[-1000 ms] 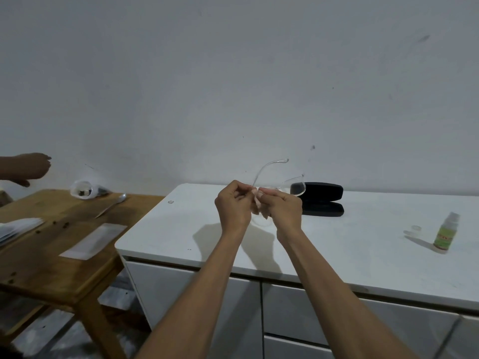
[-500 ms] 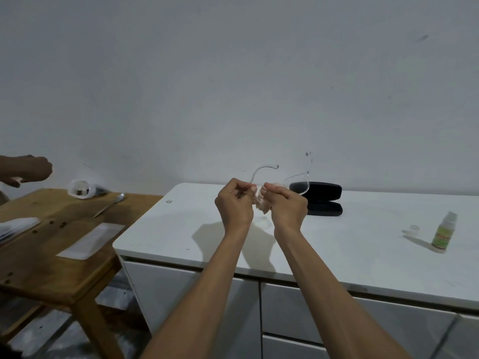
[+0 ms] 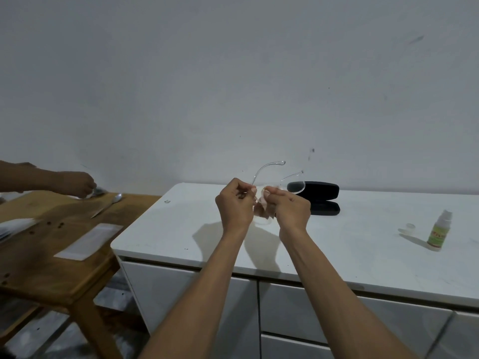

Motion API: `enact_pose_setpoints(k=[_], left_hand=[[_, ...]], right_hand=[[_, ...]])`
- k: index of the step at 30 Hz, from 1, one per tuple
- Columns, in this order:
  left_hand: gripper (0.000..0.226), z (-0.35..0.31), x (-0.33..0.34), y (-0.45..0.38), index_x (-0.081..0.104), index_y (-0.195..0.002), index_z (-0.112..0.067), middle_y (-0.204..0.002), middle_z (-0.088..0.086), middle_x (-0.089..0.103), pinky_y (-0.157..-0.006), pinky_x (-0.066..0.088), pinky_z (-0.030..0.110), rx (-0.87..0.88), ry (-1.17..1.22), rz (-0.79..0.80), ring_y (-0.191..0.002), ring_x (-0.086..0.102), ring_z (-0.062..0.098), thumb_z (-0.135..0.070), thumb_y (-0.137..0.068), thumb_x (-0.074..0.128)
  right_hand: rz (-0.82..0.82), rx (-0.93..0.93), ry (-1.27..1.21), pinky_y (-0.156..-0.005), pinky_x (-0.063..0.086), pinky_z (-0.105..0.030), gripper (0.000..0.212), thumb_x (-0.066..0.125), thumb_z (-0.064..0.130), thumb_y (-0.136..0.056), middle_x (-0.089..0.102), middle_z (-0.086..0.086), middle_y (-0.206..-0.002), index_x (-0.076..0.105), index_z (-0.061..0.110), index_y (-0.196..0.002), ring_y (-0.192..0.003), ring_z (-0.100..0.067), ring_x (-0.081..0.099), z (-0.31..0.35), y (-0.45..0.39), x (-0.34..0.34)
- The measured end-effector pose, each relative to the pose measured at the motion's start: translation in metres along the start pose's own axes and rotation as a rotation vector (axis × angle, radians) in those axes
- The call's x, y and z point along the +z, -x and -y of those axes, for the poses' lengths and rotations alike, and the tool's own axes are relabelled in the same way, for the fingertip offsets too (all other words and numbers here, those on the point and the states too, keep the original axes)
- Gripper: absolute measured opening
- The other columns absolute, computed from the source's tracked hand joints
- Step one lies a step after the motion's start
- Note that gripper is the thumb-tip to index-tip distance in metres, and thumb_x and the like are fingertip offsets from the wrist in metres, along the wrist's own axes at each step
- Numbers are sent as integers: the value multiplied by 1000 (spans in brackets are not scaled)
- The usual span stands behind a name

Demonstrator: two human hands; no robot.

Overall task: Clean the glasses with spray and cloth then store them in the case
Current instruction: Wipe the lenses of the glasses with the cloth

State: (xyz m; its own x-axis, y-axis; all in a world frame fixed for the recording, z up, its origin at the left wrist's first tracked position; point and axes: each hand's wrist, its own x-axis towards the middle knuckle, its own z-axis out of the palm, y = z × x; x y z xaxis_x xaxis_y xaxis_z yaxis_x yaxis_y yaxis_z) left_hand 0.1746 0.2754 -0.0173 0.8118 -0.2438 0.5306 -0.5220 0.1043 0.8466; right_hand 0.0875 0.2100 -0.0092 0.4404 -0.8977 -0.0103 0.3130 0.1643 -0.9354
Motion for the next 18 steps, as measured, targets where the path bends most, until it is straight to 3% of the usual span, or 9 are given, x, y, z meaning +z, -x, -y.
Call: enact_pose_setpoints(k=[2,4,7,11,15,18], left_hand=[[16,-1,6,4,63,-74,-8,-70,7,71,-65,60,46,20,-6,1,-63,70,26,0,-83,72],[15,-3,12,9,63,-74,-8,-71,5,72,-65,60,48,38,7,0,-64,71,25,2,-82,71],[15,-12,16,11,62,-73,-6,-68,1,70,-64,60,45,59,21,-12,-63,70,21,4,-82,70],[14,-17,12,-3,62,-74,-4,-65,5,69,-60,59,41,58,3,-36,-59,67,19,6,-82,68],[14,-12,6,-10,61,-74,-3,-68,10,71,-56,58,37,40,-12,-39,-58,69,22,7,-82,66],[14,-9,0,-16,62,-74,-3,-70,11,71,-59,58,33,8,-26,-37,-62,68,21,6,-81,69]], right_hand=[[-155,-51,-102,-57,58,-23,17,79,-2,-77,79,-4,-79,82,14,-79,-61,-13,71,-3,4,8],[-253,-66,-173,-76,63,-30,24,76,-2,-77,80,4,-82,80,21,-77,-78,-13,77,-4,2,18],[-257,-48,-228,-85,63,-35,29,72,-4,-79,79,6,-88,80,23,-75,-88,-17,77,-1,-1,28],[-83,-53,-135,-65,57,-24,25,74,-3,-80,78,-5,-93,80,21,-79,-72,-16,69,1,-4,30],[74,-28,-7,-52,47,-21,15,74,-5,-81,67,-6,-65,80,7,-87,-47,-12,54,10,-8,22],[193,31,51,-50,48,-21,13,74,-8,-81,67,-5,-61,78,0,-91,-44,-10,58,14,-10,13]])
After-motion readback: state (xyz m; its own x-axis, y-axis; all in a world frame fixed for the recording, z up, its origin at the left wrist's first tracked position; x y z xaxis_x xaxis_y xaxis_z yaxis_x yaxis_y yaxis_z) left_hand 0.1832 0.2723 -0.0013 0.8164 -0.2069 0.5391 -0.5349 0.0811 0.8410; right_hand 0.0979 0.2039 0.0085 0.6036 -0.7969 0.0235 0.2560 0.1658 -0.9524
